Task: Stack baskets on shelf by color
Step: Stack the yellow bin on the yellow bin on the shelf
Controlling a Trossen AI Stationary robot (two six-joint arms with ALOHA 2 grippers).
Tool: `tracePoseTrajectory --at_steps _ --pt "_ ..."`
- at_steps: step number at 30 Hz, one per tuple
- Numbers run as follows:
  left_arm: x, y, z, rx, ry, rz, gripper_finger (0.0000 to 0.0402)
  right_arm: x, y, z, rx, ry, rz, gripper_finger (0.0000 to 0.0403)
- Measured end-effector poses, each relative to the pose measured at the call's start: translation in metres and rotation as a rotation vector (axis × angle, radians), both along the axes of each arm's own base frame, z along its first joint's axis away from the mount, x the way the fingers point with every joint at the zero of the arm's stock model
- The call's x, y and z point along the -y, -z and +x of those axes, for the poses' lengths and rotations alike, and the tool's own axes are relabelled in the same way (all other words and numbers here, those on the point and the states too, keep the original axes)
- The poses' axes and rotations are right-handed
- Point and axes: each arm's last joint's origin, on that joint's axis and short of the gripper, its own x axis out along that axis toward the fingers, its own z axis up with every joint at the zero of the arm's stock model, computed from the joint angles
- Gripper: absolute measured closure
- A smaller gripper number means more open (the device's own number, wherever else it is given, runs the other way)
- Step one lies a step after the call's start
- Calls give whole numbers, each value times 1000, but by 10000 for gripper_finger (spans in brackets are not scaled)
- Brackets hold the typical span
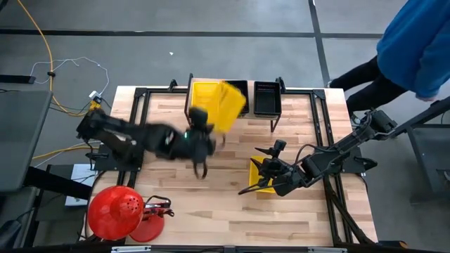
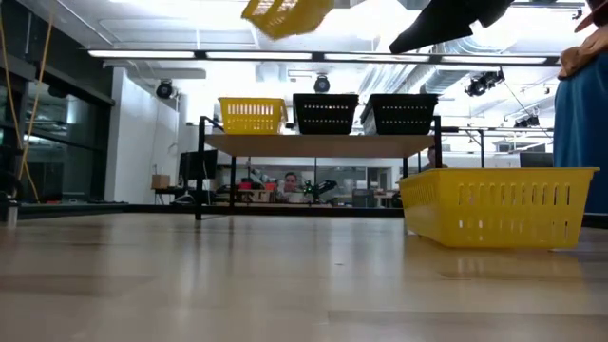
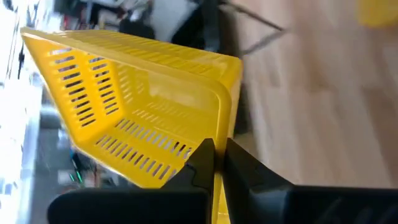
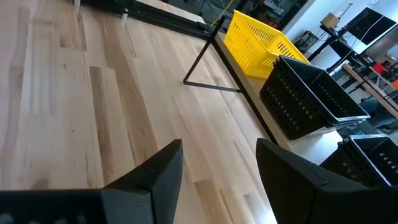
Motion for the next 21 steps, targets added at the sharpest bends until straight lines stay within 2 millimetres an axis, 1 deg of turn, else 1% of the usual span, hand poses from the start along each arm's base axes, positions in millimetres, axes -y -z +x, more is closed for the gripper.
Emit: tracePoseTrajectory --at_steps 2,5,8,11,14,16,21 --pt "-21 -18 1 57 -50 -43 401 0 0 0 2 -1 -1 211" --pt "-52 -31 2 91 -119 -116 401 0 0 0 3 -2 0 211" --pt "-80 -29 -5 57 -229 -154 401 0 0 0 2 -5 3 211" --pt "-102 -23 -13 39 -332 -226 401 -1 0 1 -5 -20 16 211" --pt "-118 -16 -18 26 -393 -330 401 -1 0 1 -6 -22 17 211" --pt "-123 -12 -18 22 -413 -387 401 -1 0 1 -5 -23 21 211" --pt "-128 -1 -11 -23 -431 -406 401 -1 0 1 0 -23 24 211"
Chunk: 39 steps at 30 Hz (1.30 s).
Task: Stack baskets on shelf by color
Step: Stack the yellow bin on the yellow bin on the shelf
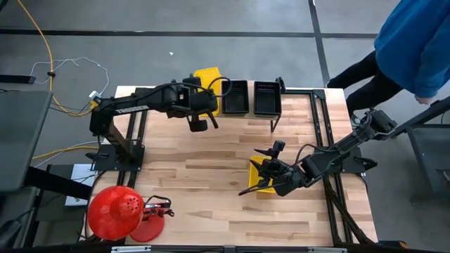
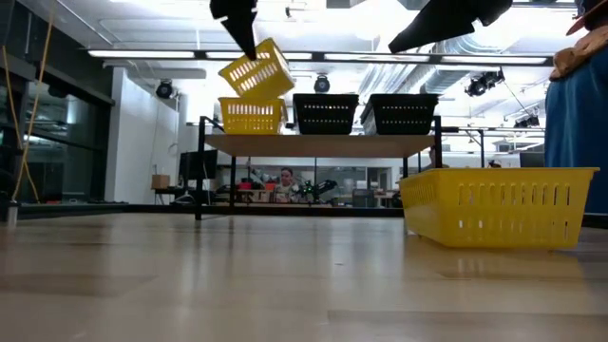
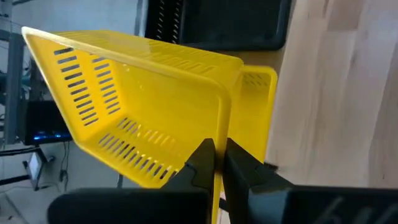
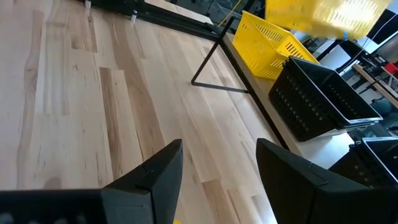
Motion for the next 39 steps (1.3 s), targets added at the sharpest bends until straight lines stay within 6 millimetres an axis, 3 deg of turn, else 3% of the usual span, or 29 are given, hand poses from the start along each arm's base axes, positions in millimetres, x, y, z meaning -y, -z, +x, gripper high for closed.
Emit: tracePoseTrajectory --at_steps 13,29,39 --pt "-6 41 24 -210 -12 -13 401 0 0 0 -3 -2 -4 211" --pt "12 42 28 -276 41 57 401 0 0 0 -3 -2 -5 211" --pt "12 43 26 -289 34 47 401 0 0 0 -3 -2 -5 211"
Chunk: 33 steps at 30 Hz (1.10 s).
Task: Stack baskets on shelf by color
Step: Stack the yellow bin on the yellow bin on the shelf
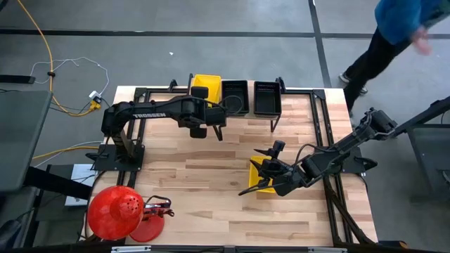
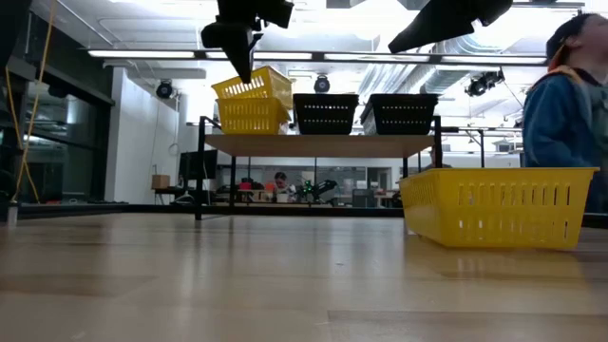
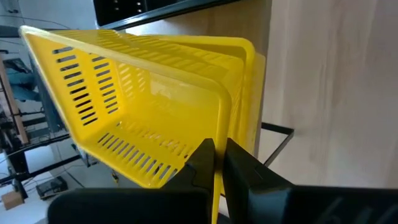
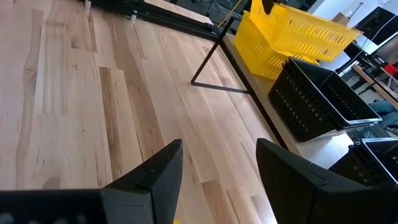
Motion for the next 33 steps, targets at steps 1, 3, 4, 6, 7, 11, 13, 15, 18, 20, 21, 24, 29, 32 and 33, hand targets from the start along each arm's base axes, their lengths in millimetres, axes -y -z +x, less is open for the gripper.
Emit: tracePoseTrajectory --at_steps 1,3,4,6,7,11,13,15,18,20,21,24,29,32,33 --pt "0 0 0 0 0 -1 401 0 0 0 0 0 0 211" --pt "0 0 0 -1 0 2 399 0 0 0 0 0 0 211" --pt "0 0 0 -1 0 2 397 0 0 0 0 0 0 211" --pt "0 0 0 -1 0 1 392 0 0 0 0 0 0 211" --pt "0 0 0 -1 0 1 390 0 0 0 0 0 0 211" --pt "0 0 0 -1 0 1 379 0 0 0 0 0 0 211" --pt "0 0 0 -1 0 1 374 0 0 0 0 -1 1 211" --pt "0 0 0 -1 0 1 367 0 0 0 0 -1 1 211" --pt "0 0 0 -5 5 1 352 0 0 0 0 -2 2 211" --pt "0 0 0 -6 6 2 340 0 0 0 0 -2 2 211" --pt "0 0 0 -8 7 3 334 0 0 0 0 -3 3 211" --pt "0 -1 0 -23 16 31 314 0 0 0 0 -2 3 211" --pt "0 -2 0 -32 12 78 280 0 0 0 0 -3 3 211" --pt "1 -3 -1 -21 9 76 266 0 0 0 0 -3 3 211" --pt "2 -5 -3 -11 10 64 264 0 0 0 0 -2 3 211"
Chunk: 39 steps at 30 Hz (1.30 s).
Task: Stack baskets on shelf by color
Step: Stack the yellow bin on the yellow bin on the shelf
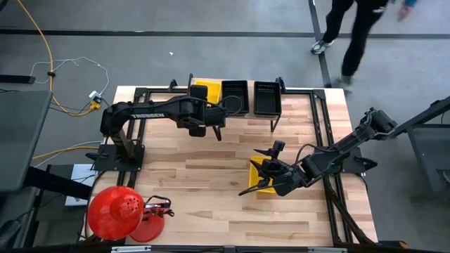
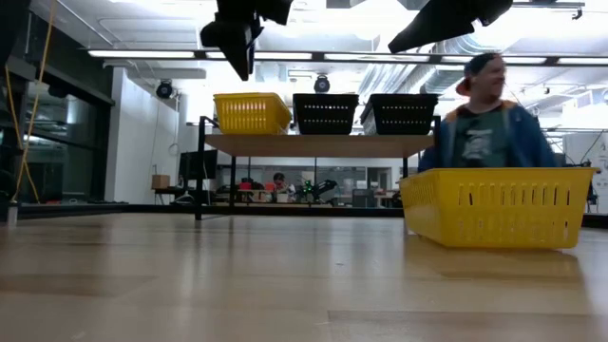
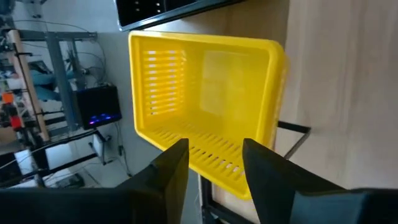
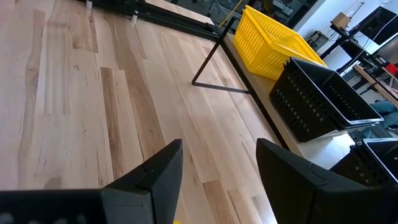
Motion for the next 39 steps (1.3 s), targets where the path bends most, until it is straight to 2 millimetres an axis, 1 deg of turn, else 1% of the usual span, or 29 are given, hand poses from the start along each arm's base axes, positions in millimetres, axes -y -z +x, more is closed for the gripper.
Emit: tracePoseTrajectory --at_steps 5,8,13,19,21,23,25,28,31,35,39 --pt "2 -8 -5 62 -24 -15 266 0 0 0 0 0 0 211" --pt "3 -19 -13 118 -22 -19 275 0 0 0 1 0 0 211" --pt "7 -41 -21 307 8 -88 297 0 0 0 1 0 1 211" --pt "11 -72 -31 597 77 -136 341 0 0 0 1 0 1 211" --pt "13 -77 -36 663 119 -159 363 0 0 0 1 0 0 211" --pt "17 -77 -39 729 162 -174 388 0 0 0 -2 0 -1 211" --pt "19 -71 -44 778 193 -180 397 0 0 0 -6 -4 -9 211" --pt "23 -54 -50 849 233 -166 397 0 0 0 -11 -7 -15 211" --pt "26 -28 -56 938 293 -181 400 0 0 0 -11 -7 -15 211" --pt "34 15 -61 1070 397 -257 401 0 0 0 -13 -10 -20 211" --pt "53 55 -66 1163 485 -341 401 0 0 0 -13 -10 -20 211"
